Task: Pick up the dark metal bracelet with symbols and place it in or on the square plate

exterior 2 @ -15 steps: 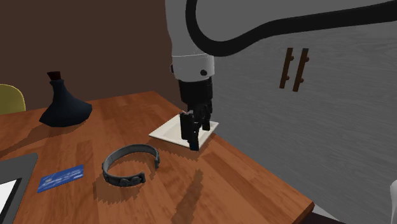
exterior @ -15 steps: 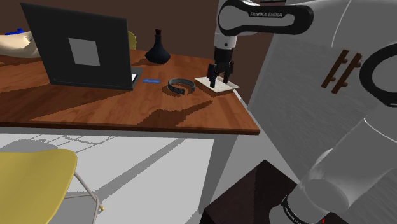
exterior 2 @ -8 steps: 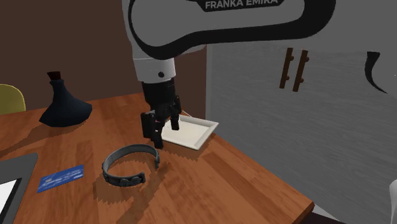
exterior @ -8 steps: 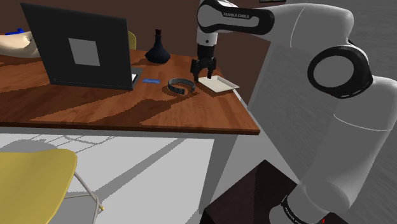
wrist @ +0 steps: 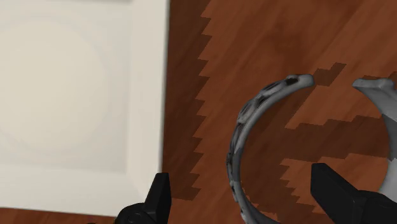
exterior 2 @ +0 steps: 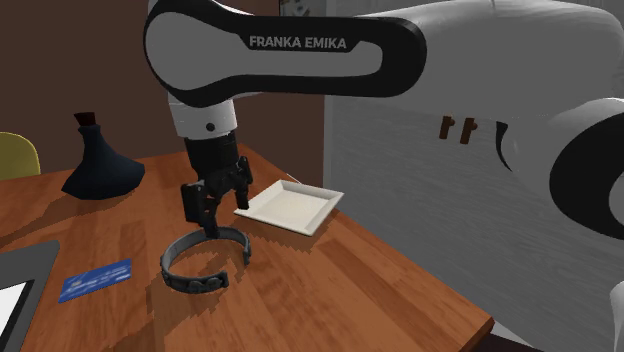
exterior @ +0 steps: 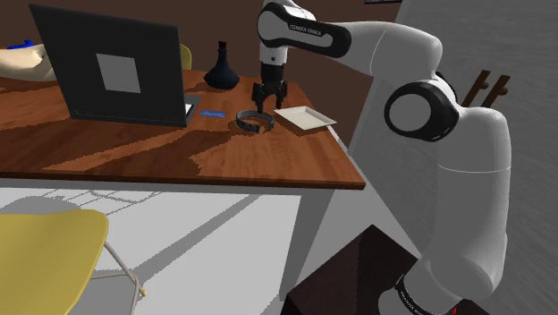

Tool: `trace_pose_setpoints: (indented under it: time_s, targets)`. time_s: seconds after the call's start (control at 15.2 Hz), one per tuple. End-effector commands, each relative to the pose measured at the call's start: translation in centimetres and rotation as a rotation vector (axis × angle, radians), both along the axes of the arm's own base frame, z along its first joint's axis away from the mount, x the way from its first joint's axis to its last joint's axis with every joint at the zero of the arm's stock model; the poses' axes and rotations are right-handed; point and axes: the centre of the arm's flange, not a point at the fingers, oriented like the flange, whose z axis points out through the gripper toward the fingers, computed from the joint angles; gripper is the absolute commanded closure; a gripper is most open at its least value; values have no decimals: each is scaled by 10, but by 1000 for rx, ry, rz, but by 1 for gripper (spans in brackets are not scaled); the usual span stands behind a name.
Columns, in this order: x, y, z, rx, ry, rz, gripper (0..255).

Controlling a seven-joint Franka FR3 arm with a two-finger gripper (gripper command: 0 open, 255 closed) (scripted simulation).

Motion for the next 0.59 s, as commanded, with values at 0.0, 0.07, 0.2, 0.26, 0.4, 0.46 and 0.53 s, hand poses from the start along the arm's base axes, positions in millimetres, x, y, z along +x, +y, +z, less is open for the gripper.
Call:
trace_pose_setpoints:
  time_s: [0.0,0.07,0.2,0.26,0.4,0.46,0.53]
  targets:
    - [1,0,-10,0,-1,0,0]
    - [1,-1,-16,0,-1,0,0]
    - [0,-1,-29,0,-1,0,0]
    - [-1,-1,-29,0,-1,0,0]
    - [0,-1,-29,0,-1,0,0]
    - [0,-1,-29,0,-1,0,0]
    - [0,-1,-29,0,-1,0,0]
